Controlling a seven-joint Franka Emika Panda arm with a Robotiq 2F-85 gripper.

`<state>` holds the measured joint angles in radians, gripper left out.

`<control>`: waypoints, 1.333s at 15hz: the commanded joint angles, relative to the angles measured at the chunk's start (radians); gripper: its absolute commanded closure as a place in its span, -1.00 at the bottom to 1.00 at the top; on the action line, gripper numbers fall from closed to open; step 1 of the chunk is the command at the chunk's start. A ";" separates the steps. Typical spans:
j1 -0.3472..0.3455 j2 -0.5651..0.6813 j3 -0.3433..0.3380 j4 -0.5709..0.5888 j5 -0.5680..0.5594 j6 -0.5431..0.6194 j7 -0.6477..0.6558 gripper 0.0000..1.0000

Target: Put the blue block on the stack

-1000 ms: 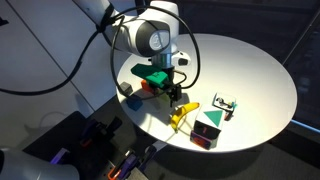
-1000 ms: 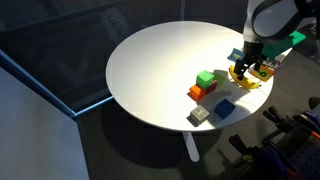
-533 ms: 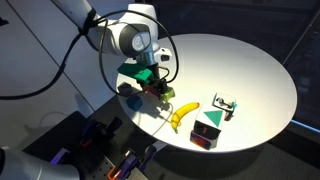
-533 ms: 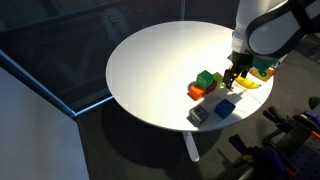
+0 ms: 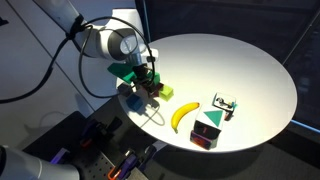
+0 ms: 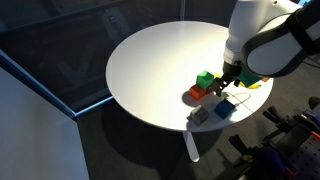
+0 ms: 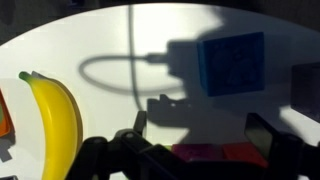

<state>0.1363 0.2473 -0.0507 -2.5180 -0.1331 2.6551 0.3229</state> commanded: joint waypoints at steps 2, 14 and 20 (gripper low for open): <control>0.034 -0.013 0.001 -0.051 -0.034 0.031 0.057 -1.00; 0.075 0.047 0.000 -0.100 -0.049 0.165 0.014 -1.00; 0.090 0.070 -0.017 -0.092 -0.055 0.177 0.011 -0.10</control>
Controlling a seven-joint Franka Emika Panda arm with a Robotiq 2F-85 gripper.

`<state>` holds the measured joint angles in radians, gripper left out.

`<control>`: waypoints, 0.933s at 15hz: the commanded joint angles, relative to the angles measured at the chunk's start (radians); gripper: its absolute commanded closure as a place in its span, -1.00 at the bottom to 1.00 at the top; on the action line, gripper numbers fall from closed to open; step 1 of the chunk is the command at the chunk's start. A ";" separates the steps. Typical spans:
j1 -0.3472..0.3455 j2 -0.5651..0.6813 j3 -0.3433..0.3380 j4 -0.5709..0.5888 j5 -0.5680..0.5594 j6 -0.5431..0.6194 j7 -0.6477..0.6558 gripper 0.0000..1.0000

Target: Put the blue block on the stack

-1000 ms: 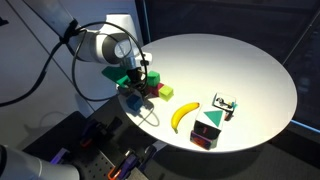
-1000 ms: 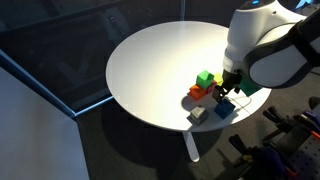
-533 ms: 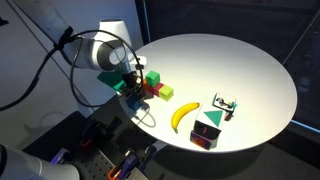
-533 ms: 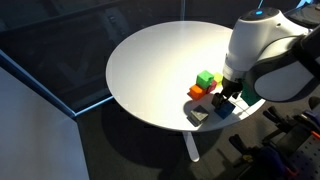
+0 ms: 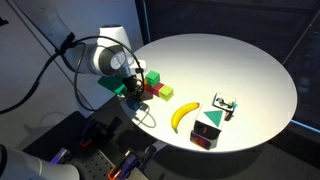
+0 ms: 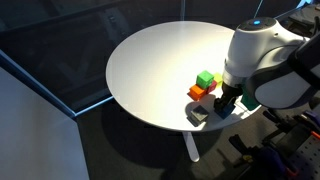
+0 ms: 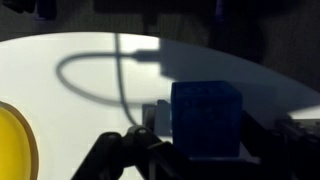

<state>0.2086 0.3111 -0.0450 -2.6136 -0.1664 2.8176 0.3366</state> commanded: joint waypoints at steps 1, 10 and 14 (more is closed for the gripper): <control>0.018 0.003 -0.023 0.004 -0.019 0.011 -0.006 0.08; 0.013 -0.070 -0.040 0.011 -0.033 -0.060 -0.022 0.41; -0.007 -0.120 -0.027 0.031 -0.035 -0.151 -0.051 0.41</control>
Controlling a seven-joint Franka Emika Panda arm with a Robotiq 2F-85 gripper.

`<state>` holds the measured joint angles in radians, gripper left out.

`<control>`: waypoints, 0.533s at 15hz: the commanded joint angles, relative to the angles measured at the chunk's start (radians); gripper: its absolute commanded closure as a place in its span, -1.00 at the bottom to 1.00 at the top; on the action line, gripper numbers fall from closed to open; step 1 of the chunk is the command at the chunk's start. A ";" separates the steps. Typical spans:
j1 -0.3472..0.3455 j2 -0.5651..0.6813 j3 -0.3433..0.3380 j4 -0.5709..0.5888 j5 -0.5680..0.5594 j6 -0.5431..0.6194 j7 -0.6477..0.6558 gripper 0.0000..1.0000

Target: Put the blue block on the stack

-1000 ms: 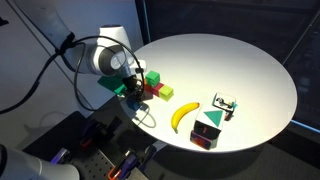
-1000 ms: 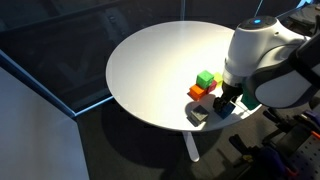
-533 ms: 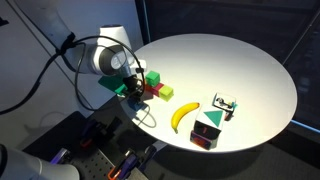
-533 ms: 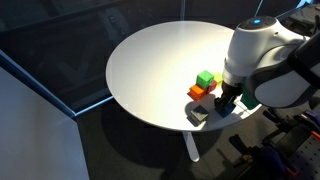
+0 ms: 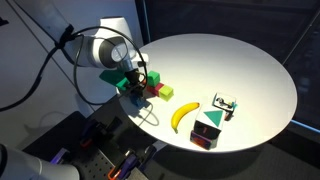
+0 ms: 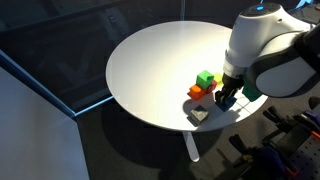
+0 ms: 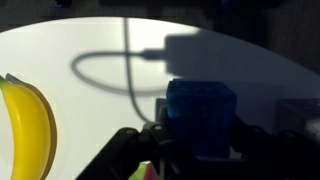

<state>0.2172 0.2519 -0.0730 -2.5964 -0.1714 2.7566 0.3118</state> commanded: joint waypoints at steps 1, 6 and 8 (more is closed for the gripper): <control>-0.022 -0.071 0.006 0.025 -0.029 -0.124 -0.034 0.41; -0.074 -0.110 0.015 0.119 -0.030 -0.295 -0.067 0.41; -0.096 -0.110 0.016 0.158 -0.026 -0.340 -0.078 0.41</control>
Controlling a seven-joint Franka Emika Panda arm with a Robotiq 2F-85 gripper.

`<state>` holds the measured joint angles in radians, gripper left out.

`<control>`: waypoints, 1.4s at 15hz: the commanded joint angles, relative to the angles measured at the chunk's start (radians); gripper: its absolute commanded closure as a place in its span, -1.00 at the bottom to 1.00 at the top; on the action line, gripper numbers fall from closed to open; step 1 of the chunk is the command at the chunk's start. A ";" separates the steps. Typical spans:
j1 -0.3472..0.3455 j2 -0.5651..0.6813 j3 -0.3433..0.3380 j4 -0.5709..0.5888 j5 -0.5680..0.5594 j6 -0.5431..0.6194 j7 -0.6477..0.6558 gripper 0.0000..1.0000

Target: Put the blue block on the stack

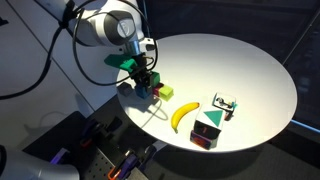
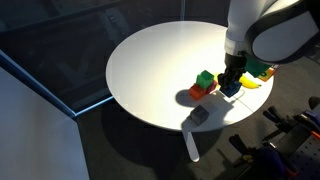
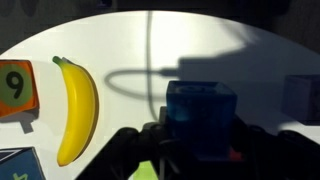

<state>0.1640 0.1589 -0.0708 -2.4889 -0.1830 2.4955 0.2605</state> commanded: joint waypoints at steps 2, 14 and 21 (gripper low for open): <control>-0.063 -0.007 0.013 0.088 -0.014 -0.105 -0.033 0.41; -0.120 0.118 0.008 0.225 -0.005 -0.103 -0.065 0.41; -0.121 0.194 0.011 0.299 0.000 -0.076 -0.134 0.41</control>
<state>0.0578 0.3208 -0.0703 -2.2353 -0.1830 2.4136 0.1682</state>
